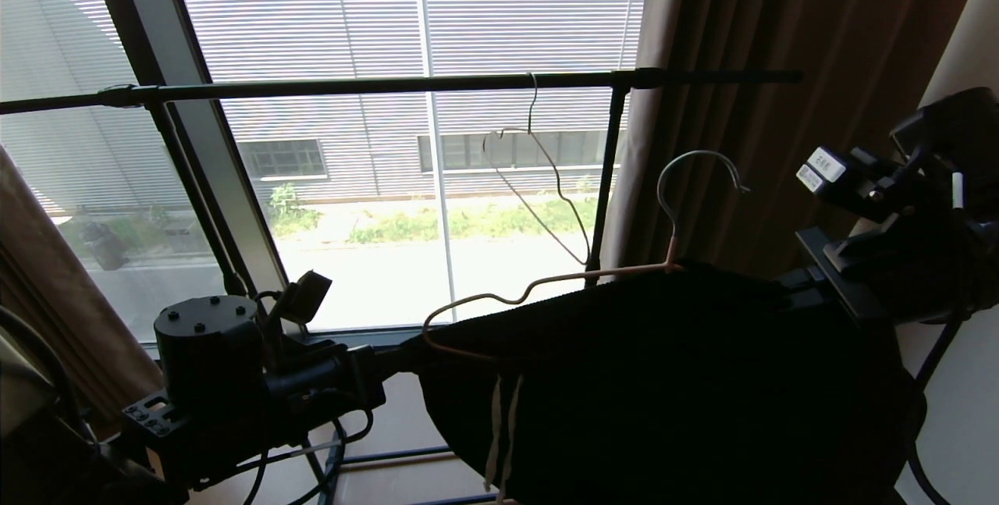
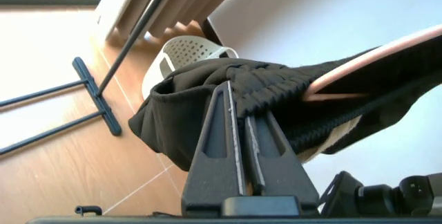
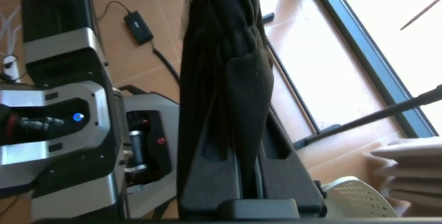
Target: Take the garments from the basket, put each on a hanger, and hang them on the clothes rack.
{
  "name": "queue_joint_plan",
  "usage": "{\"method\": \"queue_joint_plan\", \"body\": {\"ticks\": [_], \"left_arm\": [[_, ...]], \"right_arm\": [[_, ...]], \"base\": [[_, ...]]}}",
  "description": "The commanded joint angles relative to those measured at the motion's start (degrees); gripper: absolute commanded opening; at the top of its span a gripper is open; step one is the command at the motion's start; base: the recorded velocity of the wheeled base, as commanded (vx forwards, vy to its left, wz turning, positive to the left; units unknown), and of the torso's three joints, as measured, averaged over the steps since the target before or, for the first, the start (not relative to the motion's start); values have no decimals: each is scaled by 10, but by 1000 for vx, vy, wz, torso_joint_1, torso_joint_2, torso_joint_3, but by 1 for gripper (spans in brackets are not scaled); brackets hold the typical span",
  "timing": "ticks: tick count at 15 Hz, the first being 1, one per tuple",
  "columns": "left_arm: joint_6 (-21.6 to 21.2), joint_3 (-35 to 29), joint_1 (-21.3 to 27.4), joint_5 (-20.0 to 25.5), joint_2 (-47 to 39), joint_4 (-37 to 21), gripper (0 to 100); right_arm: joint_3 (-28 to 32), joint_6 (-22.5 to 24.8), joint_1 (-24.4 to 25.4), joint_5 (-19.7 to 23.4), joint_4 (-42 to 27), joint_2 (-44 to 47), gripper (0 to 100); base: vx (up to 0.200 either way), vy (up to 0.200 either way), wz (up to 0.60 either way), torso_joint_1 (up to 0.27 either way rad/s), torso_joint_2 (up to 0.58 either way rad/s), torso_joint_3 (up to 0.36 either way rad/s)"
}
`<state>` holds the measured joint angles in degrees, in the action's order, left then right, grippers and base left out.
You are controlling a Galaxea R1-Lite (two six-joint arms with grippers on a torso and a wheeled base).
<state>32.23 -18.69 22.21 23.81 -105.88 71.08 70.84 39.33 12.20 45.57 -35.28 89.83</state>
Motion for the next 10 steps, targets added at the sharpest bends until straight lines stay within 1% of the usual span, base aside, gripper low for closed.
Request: {"method": "queue_joint_plan", "body": {"ticks": [1,2,4,9,10], "left_arm": [[-1,-8,-7,0,1,-1,0],[-1,-14,-9,1,-1,-1,0],[-1,-26,-11,1,0,-8,0],[-1,-68,-11,1,14,-70,0],[-1,-76,-12,1,20,-80,0]], "right_arm": [[-35,1,0,-8,24,-10,0],[-54,5,0,-12,40,-12,0],[-72,9,0,-23,43,-13,0],[-96,10,2,-28,43,-19,0],[-98,10,3,-36,43,-19,0]], "base": [[0,0,0,0,0,0],[0,0,0,0,0,0],[0,0,0,0,0,0],[0,0,0,0,0,0],[0,0,0,0,0,0]]}}
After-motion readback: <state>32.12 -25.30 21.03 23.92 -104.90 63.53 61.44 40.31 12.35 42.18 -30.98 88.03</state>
